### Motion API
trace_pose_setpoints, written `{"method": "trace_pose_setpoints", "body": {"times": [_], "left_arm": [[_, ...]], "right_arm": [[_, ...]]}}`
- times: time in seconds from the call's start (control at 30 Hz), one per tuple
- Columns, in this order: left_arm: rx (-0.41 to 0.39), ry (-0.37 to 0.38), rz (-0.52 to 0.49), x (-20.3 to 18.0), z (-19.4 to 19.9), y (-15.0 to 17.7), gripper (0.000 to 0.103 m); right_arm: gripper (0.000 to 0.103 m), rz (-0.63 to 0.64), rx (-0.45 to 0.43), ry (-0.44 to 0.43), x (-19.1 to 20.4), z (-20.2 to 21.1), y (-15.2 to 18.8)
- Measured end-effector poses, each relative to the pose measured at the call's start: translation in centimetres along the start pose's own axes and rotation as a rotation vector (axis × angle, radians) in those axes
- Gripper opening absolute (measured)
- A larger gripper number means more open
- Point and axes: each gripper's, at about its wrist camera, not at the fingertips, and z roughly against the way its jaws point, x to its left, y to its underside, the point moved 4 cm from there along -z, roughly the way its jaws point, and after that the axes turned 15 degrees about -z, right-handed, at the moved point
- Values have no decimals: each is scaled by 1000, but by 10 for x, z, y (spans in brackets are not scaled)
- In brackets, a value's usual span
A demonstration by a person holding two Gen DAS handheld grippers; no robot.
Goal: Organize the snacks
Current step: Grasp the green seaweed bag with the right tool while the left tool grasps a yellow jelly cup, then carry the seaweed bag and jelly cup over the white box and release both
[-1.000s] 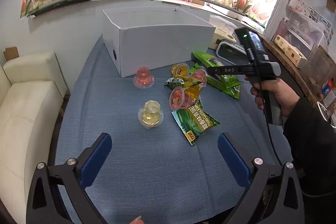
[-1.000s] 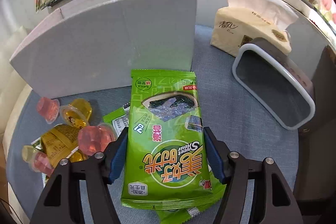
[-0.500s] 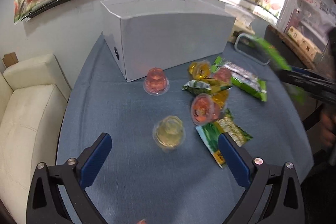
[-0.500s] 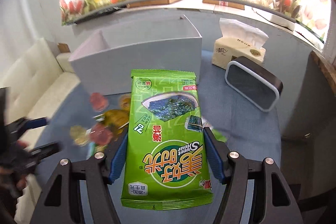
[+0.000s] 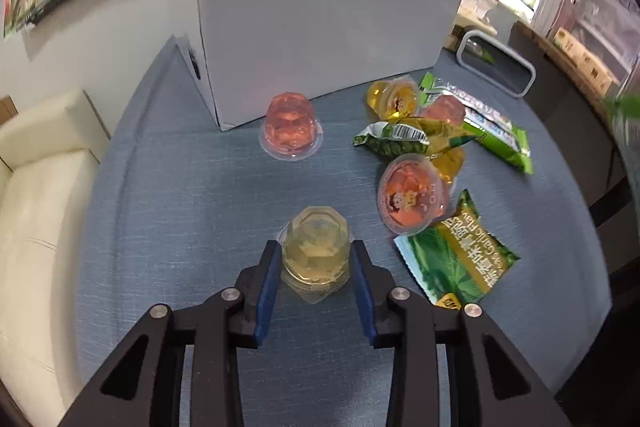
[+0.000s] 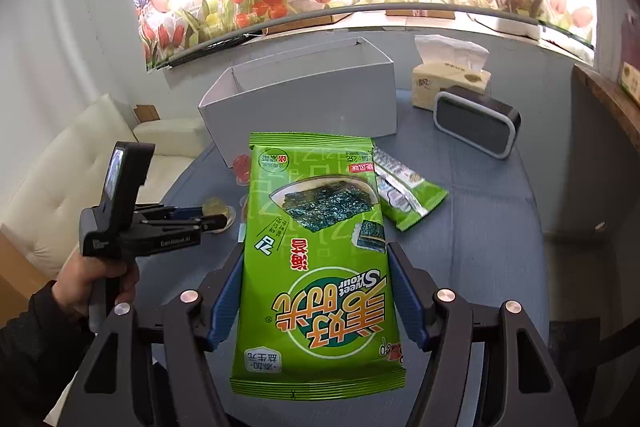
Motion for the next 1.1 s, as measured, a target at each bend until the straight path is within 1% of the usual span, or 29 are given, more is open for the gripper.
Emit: {"method": "trace_pose_setpoints", "body": {"times": [0.1,0.2,0.27,0.43,0.6,0.7,0.8,0.9,1.0,1.1], "left_arm": [[-22,-8,1,2,7,0,37],[-48,5,2,3,19,-2,36],[-56,-7,-11,2,26,-4,36],[-90,10,-19,-2,42,-6,36],[-133,38,4,-4,60,-4,36],[-154,33,8,-5,72,-8,36],[-193,22,3,-4,88,-17,36],[-235,11,6,1,104,-31,36],[-278,1,18,9,119,-53,36],[-316,1,18,18,128,-77,36]], "right_arm": [[71,-8,-4,2,-1,4,5],[71,-18,-3,-7,-2,4,7],[71,-11,2,-4,0,2,9],[71,5,6,-17,6,0,17],[71,6,18,-25,10,-4,22],[71,23,20,-30,16,-7,22],[71,36,17,-36,22,-11,14],[71,69,-5,-37,31,-13,-1],[71,78,-22,-44,39,-20,-23],[71,110,-28,-51,49,-33,-52]]}}
